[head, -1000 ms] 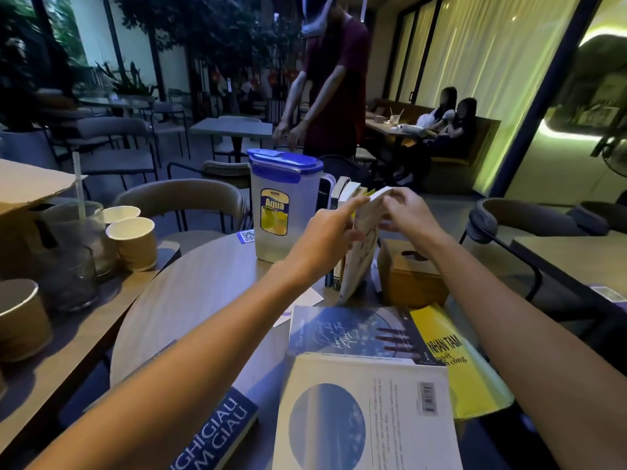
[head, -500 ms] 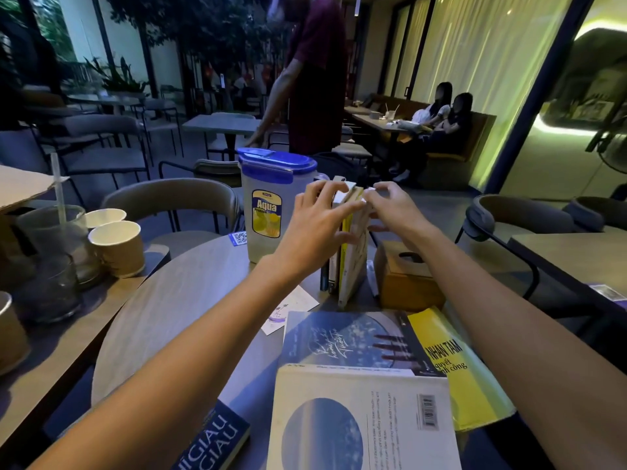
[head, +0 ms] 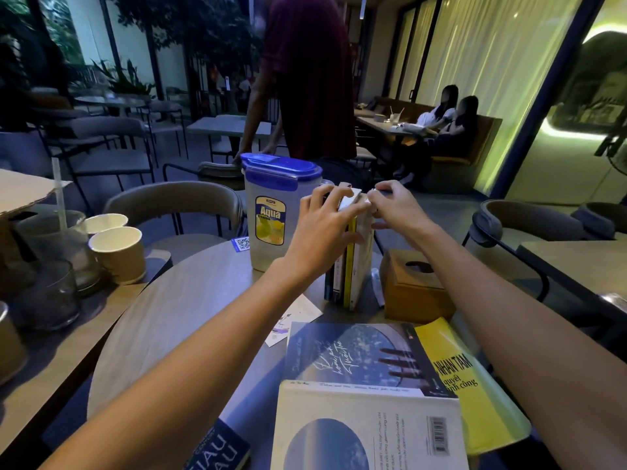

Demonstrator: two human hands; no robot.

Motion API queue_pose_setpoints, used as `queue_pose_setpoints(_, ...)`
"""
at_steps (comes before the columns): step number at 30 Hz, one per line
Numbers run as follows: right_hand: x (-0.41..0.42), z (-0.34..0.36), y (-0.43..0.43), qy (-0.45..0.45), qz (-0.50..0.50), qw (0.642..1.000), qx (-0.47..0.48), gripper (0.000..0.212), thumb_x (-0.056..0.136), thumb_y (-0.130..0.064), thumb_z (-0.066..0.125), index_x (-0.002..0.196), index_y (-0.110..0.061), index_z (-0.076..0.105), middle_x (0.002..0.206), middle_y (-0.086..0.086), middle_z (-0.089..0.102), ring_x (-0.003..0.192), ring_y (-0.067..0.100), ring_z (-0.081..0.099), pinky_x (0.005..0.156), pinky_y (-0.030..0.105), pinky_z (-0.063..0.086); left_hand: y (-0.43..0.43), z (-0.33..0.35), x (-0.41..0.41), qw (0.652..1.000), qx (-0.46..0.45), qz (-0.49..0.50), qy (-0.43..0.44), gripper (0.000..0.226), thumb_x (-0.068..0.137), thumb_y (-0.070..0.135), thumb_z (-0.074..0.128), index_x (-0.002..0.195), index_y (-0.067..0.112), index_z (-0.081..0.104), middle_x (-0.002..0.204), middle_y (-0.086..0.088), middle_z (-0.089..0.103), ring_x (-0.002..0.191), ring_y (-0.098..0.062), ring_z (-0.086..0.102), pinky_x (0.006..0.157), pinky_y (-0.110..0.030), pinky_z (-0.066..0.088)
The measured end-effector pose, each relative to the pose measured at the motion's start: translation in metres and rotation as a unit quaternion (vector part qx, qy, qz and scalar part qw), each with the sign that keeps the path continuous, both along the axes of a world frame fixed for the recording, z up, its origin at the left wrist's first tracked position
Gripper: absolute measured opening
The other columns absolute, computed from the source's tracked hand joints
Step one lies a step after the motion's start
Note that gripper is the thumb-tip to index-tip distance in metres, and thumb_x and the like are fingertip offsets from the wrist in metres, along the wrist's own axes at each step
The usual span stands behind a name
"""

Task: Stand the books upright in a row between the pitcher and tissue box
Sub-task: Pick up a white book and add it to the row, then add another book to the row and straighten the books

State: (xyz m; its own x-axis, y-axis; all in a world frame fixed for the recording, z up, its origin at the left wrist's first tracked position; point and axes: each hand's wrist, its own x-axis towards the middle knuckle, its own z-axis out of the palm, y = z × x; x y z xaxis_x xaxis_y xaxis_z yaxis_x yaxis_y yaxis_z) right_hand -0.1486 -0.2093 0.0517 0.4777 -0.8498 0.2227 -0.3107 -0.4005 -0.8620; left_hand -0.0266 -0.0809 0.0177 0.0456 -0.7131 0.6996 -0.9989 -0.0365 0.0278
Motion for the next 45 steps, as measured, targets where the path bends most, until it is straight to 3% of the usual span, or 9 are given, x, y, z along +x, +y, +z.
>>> queue_pose_setpoints(12, -0.006, 0.006, 0.012, 0.046, 0.025, 0.995, -0.087, 0.048, 0.103, -0.04, 0.051, 0.145, -0.019, 0.046, 0.134, 0.006, 0.055, 0.111, 0.022, 0.064, 0.078, 0.039, 0.064, 0.013, 0.008, 0.01, 0.993, 0.011, -0.065, 0.1, 0.057, 0.089, 0.041, 0.067, 0.14, 0.024, 0.047, 0.141, -0.008, 0.041, 0.133, -0.028, 0.032, 0.106, -0.044, 0.036)
queue_pose_setpoints(18, -0.021, 0.022, 0.042, 0.054, 0.04, 0.985, -0.158, 0.032, 0.101, -0.033, 0.054, 0.13, -0.02, 0.055, 0.125, 0.004, 0.058, 0.099, 0.021, 0.069, 0.072, 0.043, 0.066, 0.039, 0.013, 0.016, 0.988, -0.013, -0.085, 0.13, 0.035, 0.092, 0.036, 0.062, 0.124, 0.022, 0.057, 0.125, -0.003, 0.049, 0.119, -0.018, 0.04, 0.093, -0.025, 0.039)
queue_pose_setpoints(20, -0.026, 0.026, 0.058, 0.067, 0.05, 0.98, -0.18, 0.023, 0.101, -0.03, 0.055, 0.121, -0.019, 0.059, 0.112, 0.0, 0.063, 0.094, 0.02, 0.069, 0.075, 0.043, 0.064, 0.049, 0.011, 0.019, 0.986, 0.009, -0.097, 0.137, 0.024, 0.093, 0.034, 0.062, 0.114, 0.023, 0.061, 0.114, 0.0, 0.052, 0.109, -0.015, 0.043, 0.081, -0.016, 0.033)
queue_pose_setpoints(25, -0.041, 0.012, 0.095, 0.137, 0.122, 0.949, -0.255, 0.014, 0.1, -0.021, 0.058, 0.106, -0.016, 0.069, 0.097, -0.002, 0.068, 0.088, 0.01, 0.064, 0.081, 0.036, 0.057, 0.075, -0.006, 0.021, 0.976, 0.091, -0.145, 0.135, 0.015, 0.095, 0.032, 0.06, 0.103, 0.022, 0.068, 0.099, 0.008, 0.055, 0.094, -0.009, 0.05, 0.074, -0.017, 0.04)
queue_pose_setpoints(28, -0.05, -0.006, 0.111, 0.182, 0.162, 0.94, -0.239, 0.012, 0.101, -0.023, 0.059, 0.104, -0.02, 0.07, 0.094, -0.005, 0.069, 0.086, 0.011, 0.067, 0.077, 0.03, 0.055, 0.09, -0.018, 0.016, 0.957, 0.159, -0.194, 0.144, 0.018, 0.096, 0.036, 0.057, 0.102, 0.022, 0.068, 0.088, 0.021, 0.052, 0.084, 0.002, 0.055, 0.068, -0.014, 0.042)
queue_pose_setpoints(34, -0.07, -0.037, 0.138, 0.305, 0.269, 0.889, -0.212, 0.005, 0.097, -0.034, 0.063, 0.099, -0.031, 0.067, 0.084, -0.015, 0.066, 0.08, -0.013, 0.062, 0.064, 0.008, 0.048, 0.119, -0.037, -0.007, 0.896, 0.306, -0.278, 0.164, 0.037, 0.095, 0.053, 0.052, 0.109, 0.022, 0.067, 0.093, 0.008, 0.068, 0.082, -0.004, 0.064, 0.069, -0.018, 0.053)
queue_pose_setpoints(38, -0.085, -0.052, 0.155, 0.342, 0.314, 0.871, -0.158, 0.024, 0.092, -0.046, 0.067, 0.11, -0.031, 0.067, 0.098, -0.01, 0.069, 0.088, -0.001, 0.066, 0.072, 0.017, 0.054, 0.134, -0.043, -0.018, 0.869, 0.382, -0.283, 0.135, 0.049, 0.08, 0.072, 0.059, 0.102, 0.029, 0.068, 0.092, 0.012, 0.069, 0.085, -0.003, 0.066, 0.074, -0.028, 0.057)
queue_pose_setpoints(41, -0.093, -0.06, 0.165, 0.362, 0.313, 0.866, -0.143, 0.046, 0.085, -0.058, 0.07, 0.12, -0.029, 0.064, 0.103, -0.01, 0.067, 0.091, 0.006, 0.066, 0.073, 0.02, 0.054, 0.139, -0.049, -0.02, 0.869, 0.392, -0.275, 0.121, 0.046, 0.073, 0.069, 0.07, 0.103, 0.034, 0.067, 0.095, 0.016, 0.068, 0.087, -0.002, 0.064, 0.076, -0.03, 0.057)
queue_pose_setpoints(45, -0.096, -0.067, 0.172, 0.378, 0.306, 0.858, -0.164, 0.041, 0.085, -0.056, 0.072, 0.113, -0.026, 0.071, 0.1, -0.011, 0.068, 0.088, 0.008, 0.064, 0.076, 0.028, 0.057, 0.143, -0.056, -0.019, 0.873, 0.391, -0.253, 0.146, 0.046, 0.073, 0.066, 0.072, 0.106, 0.035, 0.068, 0.097, 0.016, 0.069, 0.088, -0.001, 0.064, 0.079, -0.032, 0.058)
